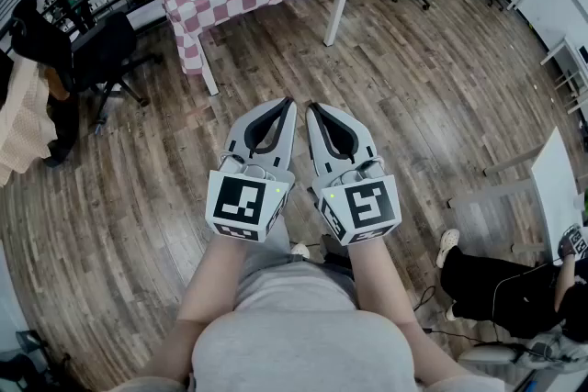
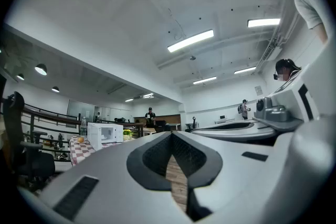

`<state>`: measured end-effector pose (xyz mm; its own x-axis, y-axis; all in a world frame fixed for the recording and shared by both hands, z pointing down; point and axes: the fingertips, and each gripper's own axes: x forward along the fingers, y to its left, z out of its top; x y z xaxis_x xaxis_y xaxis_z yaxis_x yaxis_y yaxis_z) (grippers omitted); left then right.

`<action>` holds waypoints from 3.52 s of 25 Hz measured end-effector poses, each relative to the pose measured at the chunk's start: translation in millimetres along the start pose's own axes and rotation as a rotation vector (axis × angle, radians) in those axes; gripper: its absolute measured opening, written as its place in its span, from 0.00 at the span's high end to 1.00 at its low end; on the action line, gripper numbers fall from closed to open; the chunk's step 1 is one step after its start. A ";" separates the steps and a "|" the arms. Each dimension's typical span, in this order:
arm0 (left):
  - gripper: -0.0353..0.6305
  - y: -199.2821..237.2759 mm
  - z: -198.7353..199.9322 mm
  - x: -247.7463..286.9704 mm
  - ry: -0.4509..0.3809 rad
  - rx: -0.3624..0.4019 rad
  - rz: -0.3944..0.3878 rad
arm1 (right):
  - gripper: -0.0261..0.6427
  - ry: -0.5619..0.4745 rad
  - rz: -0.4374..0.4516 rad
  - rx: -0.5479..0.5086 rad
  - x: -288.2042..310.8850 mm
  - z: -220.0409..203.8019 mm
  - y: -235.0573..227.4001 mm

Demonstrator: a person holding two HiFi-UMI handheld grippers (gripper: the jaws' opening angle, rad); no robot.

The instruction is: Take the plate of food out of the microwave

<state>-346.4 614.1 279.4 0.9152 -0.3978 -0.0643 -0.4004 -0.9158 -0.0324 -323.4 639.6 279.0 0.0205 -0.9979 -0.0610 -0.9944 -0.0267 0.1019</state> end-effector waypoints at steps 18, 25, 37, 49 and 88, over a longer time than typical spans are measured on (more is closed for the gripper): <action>0.94 123.0 -7.1 80.9 0.003 -0.035 0.058 | 0.92 0.011 0.044 0.024 147.4 -9.6 -28.3; 0.94 187.9 -13.8 116.4 0.009 -0.052 0.077 | 0.92 0.018 0.058 0.020 220.4 -16.2 -34.0; 0.94 267.7 -12.7 161.9 0.003 -0.056 0.080 | 0.92 0.015 0.063 0.022 312.4 -18.1 -40.6; 0.94 308.8 -25.3 188.6 0.023 -0.088 0.122 | 0.92 0.022 0.103 0.036 358.1 -29.7 -47.9; 0.94 369.4 -40.4 429.0 0.020 -0.084 0.325 | 0.92 0.007 0.320 0.068 521.4 -55.9 -241.8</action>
<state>-99.9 102.9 280.1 0.7413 -0.6701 -0.0381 -0.6670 -0.7418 0.0691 -66.5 122.4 278.1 -0.2940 -0.9553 -0.0295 -0.9551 0.2924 0.0487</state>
